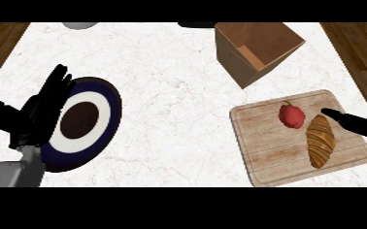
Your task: Pick the bell pepper from the cutting board and place it in the cardboard box
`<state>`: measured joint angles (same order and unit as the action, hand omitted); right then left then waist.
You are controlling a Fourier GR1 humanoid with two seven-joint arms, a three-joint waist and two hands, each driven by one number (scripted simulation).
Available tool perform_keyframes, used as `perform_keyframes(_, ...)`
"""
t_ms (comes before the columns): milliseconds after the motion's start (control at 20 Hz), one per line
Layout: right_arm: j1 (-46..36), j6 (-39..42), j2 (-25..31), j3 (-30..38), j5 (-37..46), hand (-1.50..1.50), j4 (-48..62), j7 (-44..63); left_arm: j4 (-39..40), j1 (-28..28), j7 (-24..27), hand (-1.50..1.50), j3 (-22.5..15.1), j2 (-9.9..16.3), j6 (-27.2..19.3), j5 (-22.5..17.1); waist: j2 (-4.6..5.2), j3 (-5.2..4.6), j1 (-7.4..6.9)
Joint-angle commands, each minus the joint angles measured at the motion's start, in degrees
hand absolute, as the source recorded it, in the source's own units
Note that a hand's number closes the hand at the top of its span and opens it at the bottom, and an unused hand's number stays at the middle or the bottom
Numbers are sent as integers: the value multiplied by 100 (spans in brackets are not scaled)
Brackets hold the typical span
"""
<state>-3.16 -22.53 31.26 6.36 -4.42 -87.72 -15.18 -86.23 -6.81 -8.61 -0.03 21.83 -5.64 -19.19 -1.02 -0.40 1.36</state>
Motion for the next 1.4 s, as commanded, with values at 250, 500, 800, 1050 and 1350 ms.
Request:
perform_keyframes(250,1379,-606,740,-800,2191,-150,-2023,1287,-508,544,-258,0,171,125,122,-214,56,11,-39)
perform_keyframes(500,1694,123,1597,-1058,3394,-150,-1866,3027,-559,457,-268,0,125,132,178,-222,102,-33,-84)
perform_keyframes(800,1087,1811,2122,-1570,3881,-150,-2377,5433,-447,335,-211,0,201,172,322,-296,153,-28,-340)
perform_keyframes(1050,-117,3255,1797,-2114,3519,-150,-2650,7260,-649,282,-468,0,162,149,314,-353,134,17,-398)
perform_keyframes(1350,-1529,4084,616,-2623,3176,-150,-2113,8683,-183,80,-333,0,294,157,417,-265,130,26,-281)
